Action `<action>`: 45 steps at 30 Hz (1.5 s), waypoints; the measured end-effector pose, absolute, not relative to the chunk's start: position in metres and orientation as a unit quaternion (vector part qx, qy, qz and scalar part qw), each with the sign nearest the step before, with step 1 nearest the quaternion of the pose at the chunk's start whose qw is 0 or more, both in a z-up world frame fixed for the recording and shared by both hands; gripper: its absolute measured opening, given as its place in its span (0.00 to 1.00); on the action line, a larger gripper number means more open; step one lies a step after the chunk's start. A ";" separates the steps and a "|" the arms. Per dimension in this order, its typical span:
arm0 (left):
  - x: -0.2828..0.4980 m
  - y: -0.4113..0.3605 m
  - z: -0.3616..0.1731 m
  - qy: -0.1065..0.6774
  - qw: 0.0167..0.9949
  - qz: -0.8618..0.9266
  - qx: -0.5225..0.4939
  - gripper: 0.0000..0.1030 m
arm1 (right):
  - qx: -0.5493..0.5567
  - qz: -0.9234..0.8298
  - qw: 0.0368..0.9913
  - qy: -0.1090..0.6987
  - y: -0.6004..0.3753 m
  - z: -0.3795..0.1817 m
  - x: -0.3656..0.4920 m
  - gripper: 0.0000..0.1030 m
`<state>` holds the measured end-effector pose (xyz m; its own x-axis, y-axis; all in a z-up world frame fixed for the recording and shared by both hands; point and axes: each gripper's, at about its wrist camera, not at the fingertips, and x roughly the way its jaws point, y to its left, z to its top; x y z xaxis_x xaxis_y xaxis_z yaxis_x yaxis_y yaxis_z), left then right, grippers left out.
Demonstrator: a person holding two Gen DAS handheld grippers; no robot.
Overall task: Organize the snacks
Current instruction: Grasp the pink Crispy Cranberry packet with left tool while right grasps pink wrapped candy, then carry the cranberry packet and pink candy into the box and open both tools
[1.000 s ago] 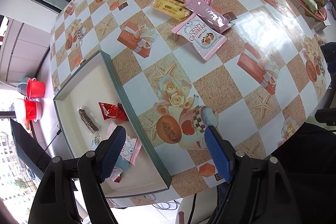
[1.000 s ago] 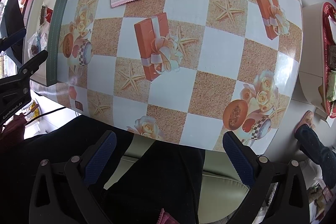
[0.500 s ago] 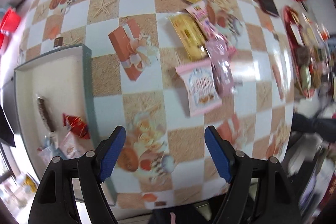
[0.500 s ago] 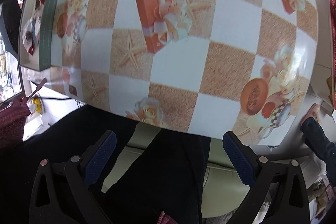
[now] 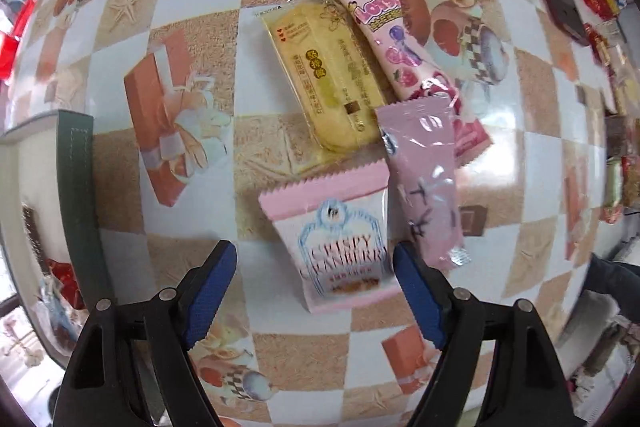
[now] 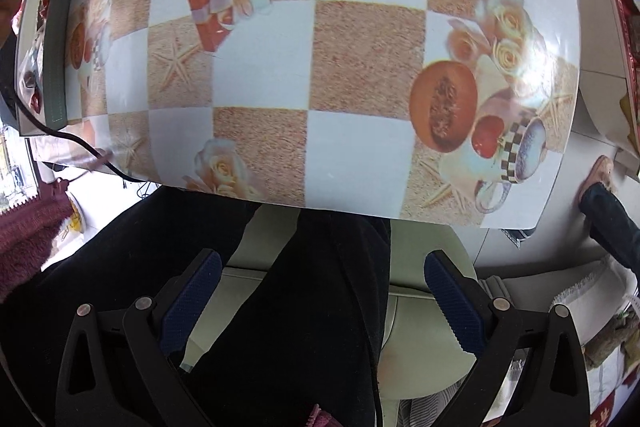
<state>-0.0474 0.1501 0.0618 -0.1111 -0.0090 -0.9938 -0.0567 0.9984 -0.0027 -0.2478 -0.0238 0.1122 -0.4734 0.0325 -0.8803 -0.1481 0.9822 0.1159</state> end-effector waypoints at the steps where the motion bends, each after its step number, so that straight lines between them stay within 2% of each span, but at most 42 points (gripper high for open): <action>1: -0.047 0.147 0.058 0.747 0.664 0.020 -0.018 0.81 | -0.035 0.088 0.511 0.855 -0.025 0.111 -0.249 0.99; 4: -0.047 0.142 0.057 0.741 0.671 0.024 -0.023 0.79 | -0.040 0.090 0.509 0.855 -0.027 0.109 -0.248 0.99; 6: -0.052 0.142 0.059 0.735 0.677 0.019 -0.023 0.70 | -0.043 0.093 0.511 0.854 -0.025 0.109 -0.248 0.99; 8: -0.060 0.138 0.065 0.727 0.686 0.004 -0.007 0.43 | -0.044 0.093 0.512 0.853 -0.022 0.108 -0.244 0.99; 16: -0.128 0.169 0.066 0.731 0.682 0.003 0.030 0.44 | -0.054 0.085 0.552 0.828 0.000 0.107 -0.192 0.99; 25: -0.161 0.188 0.067 0.725 0.689 0.024 0.005 0.50 | -0.073 0.093 0.644 0.755 0.079 0.088 -0.062 0.99; 27: -0.163 0.188 0.070 0.722 0.692 0.027 0.012 0.59 | -0.085 0.095 0.652 0.747 0.099 0.078 -0.043 0.99; 29: -0.162 0.189 0.067 0.721 0.692 0.036 0.013 0.73 | -0.088 0.100 0.651 0.747 0.112 0.070 -0.034 0.99; 31: -0.162 0.194 0.064 0.723 0.690 0.039 -0.009 0.77 | -0.117 0.089 0.654 0.742 0.127 0.067 -0.032 0.99; 32: -0.162 0.197 0.063 0.724 0.689 0.038 -0.019 0.76 | -0.121 0.089 0.652 0.743 0.135 0.066 -0.034 0.92; 34: -0.162 0.197 0.063 0.725 0.688 0.032 -0.022 0.73 | -0.129 0.096 0.656 0.738 0.144 0.074 -0.041 0.69; 35: -0.161 0.196 0.062 0.725 0.688 0.025 -0.023 0.65 | -0.135 0.103 0.657 0.734 0.149 0.078 -0.045 0.38; 36: -0.159 0.194 0.064 0.724 0.690 0.018 -0.016 0.59 | -0.145 0.112 0.658 0.730 0.153 0.083 -0.050 0.25; 37: -0.158 0.188 0.069 0.721 0.693 0.005 -0.003 0.42 | -0.144 0.121 0.651 0.735 0.155 0.084 -0.054 0.25; 45: -0.163 0.191 0.088 0.714 0.698 -0.031 -0.028 0.42 | 0.004 0.146 0.625 0.767 0.106 0.101 -0.106 0.25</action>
<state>-0.1628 0.1912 0.0878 -0.0229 -0.0832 -0.9963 0.0043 0.9965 -0.0833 -0.1061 0.1059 0.1012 -0.2177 0.1893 -0.9575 -0.1759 0.9573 0.2293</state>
